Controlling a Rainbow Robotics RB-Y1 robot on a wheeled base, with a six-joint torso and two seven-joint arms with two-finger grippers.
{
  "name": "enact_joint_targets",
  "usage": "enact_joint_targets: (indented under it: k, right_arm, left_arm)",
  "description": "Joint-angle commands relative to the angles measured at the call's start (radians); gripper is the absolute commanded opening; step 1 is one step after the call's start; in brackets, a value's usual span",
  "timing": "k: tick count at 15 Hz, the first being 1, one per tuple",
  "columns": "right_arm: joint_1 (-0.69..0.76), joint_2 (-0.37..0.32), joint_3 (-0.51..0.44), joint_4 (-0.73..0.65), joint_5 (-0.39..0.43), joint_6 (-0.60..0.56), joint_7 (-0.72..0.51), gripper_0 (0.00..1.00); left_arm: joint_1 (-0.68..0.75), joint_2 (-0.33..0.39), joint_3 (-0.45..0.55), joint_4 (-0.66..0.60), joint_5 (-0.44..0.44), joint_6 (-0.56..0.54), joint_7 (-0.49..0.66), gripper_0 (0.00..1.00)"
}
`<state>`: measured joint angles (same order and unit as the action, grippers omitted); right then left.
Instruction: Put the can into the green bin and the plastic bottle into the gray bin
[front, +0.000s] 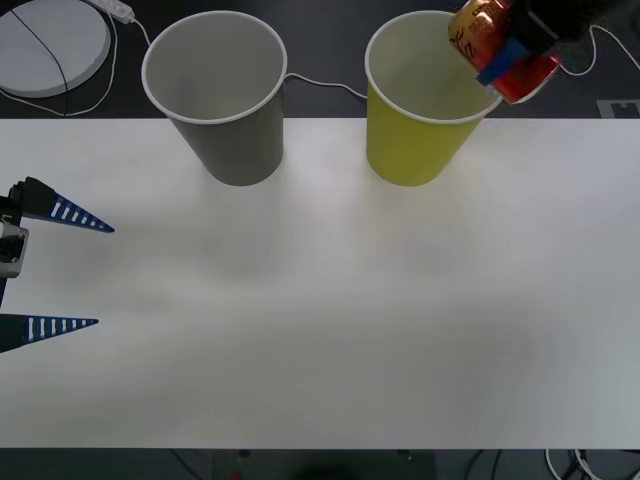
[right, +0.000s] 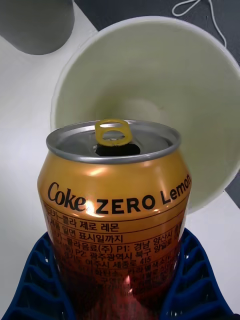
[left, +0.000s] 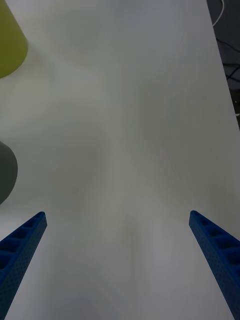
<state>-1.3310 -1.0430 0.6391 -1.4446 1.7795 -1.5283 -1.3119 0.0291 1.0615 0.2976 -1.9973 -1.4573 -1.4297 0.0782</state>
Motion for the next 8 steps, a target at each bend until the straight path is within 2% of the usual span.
enact_joint_targets:
  k: [1,4,8]
  right_arm:
    - [-0.08,0.072,0.056,0.109,0.051,0.0,0.005,0.0]
    - [-0.137,0.17,0.074,0.214,0.155,0.0,0.028,0.0]
    - [-0.186,0.259,0.077,0.337,0.228,0.031,0.082,0.0]
  left_arm:
    - [0.0,0.0,0.0,0.0,0.0,0.0,0.0,1.0]
    - [0.0,0.0,0.0,0.0,0.0,0.0,0.0,1.0]
    - [0.0,0.0,0.0,0.0,0.0,0.0,0.0,1.0]
